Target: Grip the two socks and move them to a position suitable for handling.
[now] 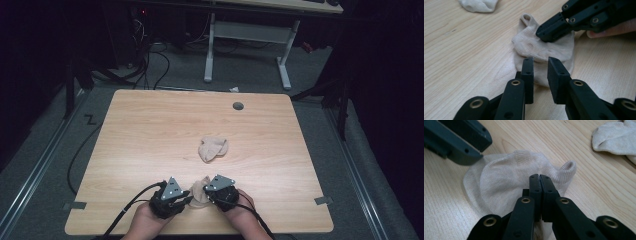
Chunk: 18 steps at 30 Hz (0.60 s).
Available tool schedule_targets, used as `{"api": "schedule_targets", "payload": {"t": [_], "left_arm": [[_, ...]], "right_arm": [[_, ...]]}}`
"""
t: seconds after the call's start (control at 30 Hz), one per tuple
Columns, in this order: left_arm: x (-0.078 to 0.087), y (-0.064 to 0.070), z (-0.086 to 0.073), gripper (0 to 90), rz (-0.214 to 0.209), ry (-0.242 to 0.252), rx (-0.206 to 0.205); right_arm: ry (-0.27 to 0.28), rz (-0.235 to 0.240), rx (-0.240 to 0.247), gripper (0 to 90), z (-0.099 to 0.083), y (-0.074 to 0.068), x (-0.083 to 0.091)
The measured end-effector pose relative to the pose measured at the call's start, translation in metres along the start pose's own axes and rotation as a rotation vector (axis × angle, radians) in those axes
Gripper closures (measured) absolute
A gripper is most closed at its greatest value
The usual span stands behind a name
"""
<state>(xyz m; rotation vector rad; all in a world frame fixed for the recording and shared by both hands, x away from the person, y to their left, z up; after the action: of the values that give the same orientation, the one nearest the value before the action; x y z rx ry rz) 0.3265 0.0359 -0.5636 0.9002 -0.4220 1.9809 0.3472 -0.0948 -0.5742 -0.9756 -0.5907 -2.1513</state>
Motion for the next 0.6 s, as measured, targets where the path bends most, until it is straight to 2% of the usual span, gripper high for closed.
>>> {"api": "schedule_targets", "payload": {"t": [0.1, 0.17, 0.3, 0.33, 0.4, 0.43, 0.47, 0.6], "left_arm": [[-0.008, 0.0, -0.006, 78.5, 0.004, -0.046, -0.01], [-0.008, 0.0, -0.006, 79.2, 0.005, -0.047, -0.011], [-0.008, -0.001, -0.007, 80.5, 0.006, -0.044, -0.009], [-0.008, -0.001, -0.007, 80.5, 0.006, -0.044, -0.009], [-0.008, -0.001, -0.007, 80.7, 0.007, -0.044, -0.01], [-0.008, -0.001, -0.008, 80.7, 0.007, -0.044, -0.012], [-0.007, -0.001, -0.008, 80.8, 0.008, -0.043, -0.011], [-0.007, -0.001, -0.009, 80.8, 0.012, -0.042, -0.015]], "right_arm": [[0.006, -0.015, -0.003, 84.9, 0.001, 0.002, 0.001], [0.013, -0.022, -0.002, 83.2, 0.001, 0.002, 0.003], [0.12, -0.021, -0.018, 75.1, 0.012, -0.005, 0.025], [0.12, -0.021, -0.018, 75.1, 0.012, -0.005, 0.025], [0.127, 0.005, 0.001, 70.1, 0.012, -0.018, 0.027], [0.127, 0.005, 0.001, 70.1, 0.012, -0.018, 0.027], [0.126, 0.01, 0.017, 67.5, 0.011, -0.025, 0.027], [0.108, 0.013, 0.028, 64.3, 0.008, -0.029, 0.025]]}}
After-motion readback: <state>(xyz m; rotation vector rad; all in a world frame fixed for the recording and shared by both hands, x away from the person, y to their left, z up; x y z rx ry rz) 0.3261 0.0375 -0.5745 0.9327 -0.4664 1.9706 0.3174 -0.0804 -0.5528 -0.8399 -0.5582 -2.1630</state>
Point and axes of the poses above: each handheld gripper's, and its own axes: x roughly backward along the jaws, z roughly out of its top, y roughly to its right, the point moved 7 cm from there along -x, roughly forward along the jaws, and after that the axes turned 6 degrees about -y, right-handed, at the moved point
